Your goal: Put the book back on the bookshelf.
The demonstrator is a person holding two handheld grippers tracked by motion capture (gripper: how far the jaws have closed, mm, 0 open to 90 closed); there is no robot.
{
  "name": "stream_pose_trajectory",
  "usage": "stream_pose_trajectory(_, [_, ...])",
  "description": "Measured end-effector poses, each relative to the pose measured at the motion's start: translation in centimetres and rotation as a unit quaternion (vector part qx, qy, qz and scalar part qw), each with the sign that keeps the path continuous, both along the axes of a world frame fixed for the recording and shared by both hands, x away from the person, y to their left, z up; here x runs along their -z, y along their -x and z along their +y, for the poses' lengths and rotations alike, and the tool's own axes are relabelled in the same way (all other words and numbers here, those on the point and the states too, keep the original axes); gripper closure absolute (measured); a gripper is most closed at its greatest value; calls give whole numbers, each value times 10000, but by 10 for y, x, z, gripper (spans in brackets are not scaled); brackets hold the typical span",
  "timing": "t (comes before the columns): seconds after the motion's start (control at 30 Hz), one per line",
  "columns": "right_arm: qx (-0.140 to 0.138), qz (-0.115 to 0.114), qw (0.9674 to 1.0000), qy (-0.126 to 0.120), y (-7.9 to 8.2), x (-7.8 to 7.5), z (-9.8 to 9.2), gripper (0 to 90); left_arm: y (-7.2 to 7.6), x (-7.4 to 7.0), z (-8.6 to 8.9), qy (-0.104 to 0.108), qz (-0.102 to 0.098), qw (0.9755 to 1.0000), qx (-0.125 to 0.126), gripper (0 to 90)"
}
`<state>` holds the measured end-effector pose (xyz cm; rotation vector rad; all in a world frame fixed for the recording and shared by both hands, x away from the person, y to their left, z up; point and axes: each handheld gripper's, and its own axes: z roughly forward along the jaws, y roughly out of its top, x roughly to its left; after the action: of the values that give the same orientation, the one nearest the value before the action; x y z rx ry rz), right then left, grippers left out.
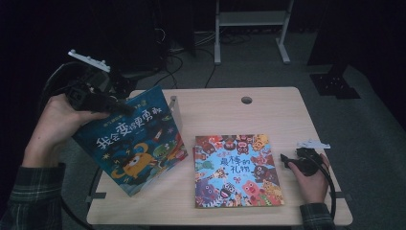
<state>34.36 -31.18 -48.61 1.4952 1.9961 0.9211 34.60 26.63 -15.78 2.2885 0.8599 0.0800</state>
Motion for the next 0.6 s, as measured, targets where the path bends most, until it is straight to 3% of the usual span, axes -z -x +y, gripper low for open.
stream_pose_trajectory(0.27, [0,0,10000,0,0,0,0,270,8,4,28,78,37,9996,-253,827])
stream_pose_trajectory(0.6, [1,0,10000,-1,0,0,0,270,13,9,62,-95,35,9970,-763,827])
